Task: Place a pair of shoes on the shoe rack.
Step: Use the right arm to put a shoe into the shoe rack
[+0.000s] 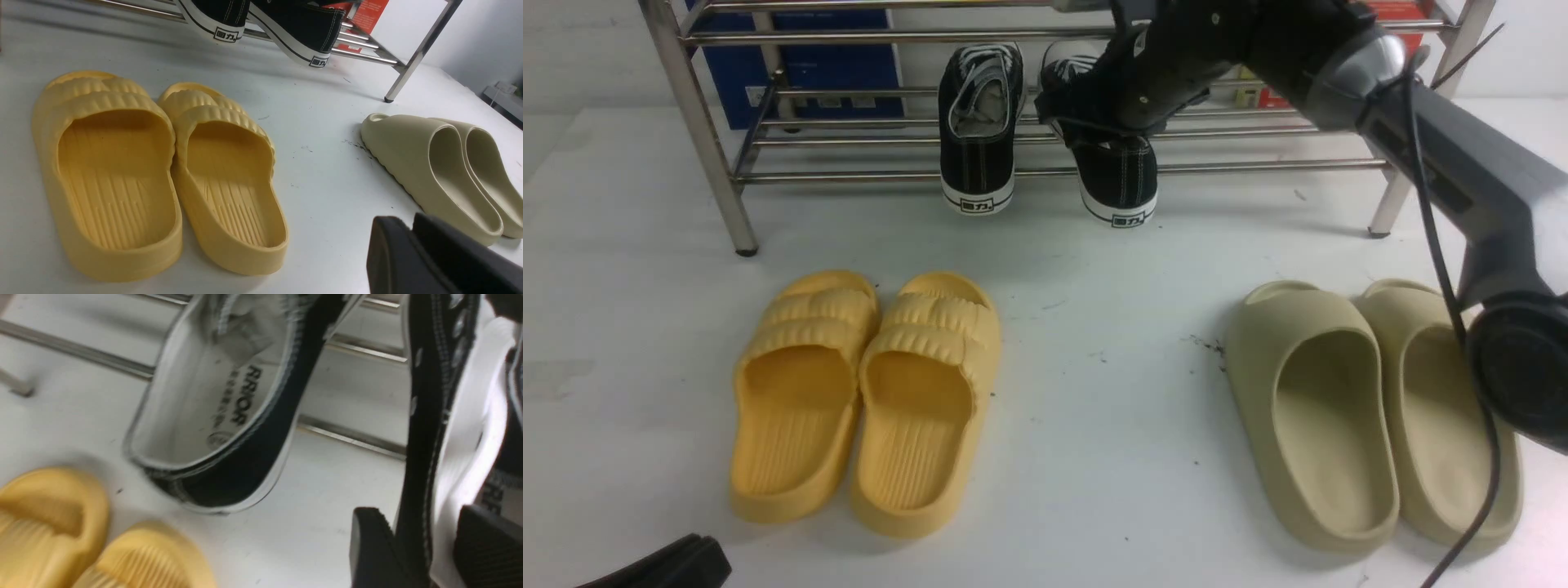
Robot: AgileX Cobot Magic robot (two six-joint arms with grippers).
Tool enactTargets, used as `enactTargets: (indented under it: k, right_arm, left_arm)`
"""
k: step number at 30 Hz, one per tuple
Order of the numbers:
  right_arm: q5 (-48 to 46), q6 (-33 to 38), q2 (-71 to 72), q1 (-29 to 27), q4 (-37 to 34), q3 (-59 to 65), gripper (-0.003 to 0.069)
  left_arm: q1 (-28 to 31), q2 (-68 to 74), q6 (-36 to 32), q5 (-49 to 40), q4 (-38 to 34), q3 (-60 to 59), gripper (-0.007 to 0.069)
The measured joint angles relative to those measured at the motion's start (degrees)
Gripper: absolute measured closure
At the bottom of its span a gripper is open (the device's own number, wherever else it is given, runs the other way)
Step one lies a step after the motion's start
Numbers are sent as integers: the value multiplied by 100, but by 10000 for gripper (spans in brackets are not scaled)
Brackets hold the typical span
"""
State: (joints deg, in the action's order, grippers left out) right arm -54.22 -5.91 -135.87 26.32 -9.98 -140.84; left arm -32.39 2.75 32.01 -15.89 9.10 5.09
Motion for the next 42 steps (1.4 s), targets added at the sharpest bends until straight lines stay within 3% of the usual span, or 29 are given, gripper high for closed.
enactTargets:
  k: [5,9,15,20,23,26,33,42]
  right_arm:
    - [-1093,62,393,0,-325,0,323]
    - [-1686,226,656,0,-351,-12,361]
    - [-1741,412,767,0,-299,133,526]
    - [-1736,533,1311,0,-120,1358,659]
    - [-1640,591,1412,-6,56,1980,662]
    - [-947,591,1241,-52,151,2412,662]
    - [314,591,837,-67,151,2505,660]
    - [926,633,809,-55,155,2512,657]
  left_arm:
    - [0,0,0,0,0,0,539]
    - [0,0,0,0,0,0,533]
    - [0,0,0,-5,0,0,529]
    - [0,0,0,-5,0,0,522]
    - [0,0,0,-5,0,0,519]
    - [0,0,0,-5,0,0,514]
    - [0,0,0,-5,0,0,510]
    - [0,0,0,-5,0,0,498]
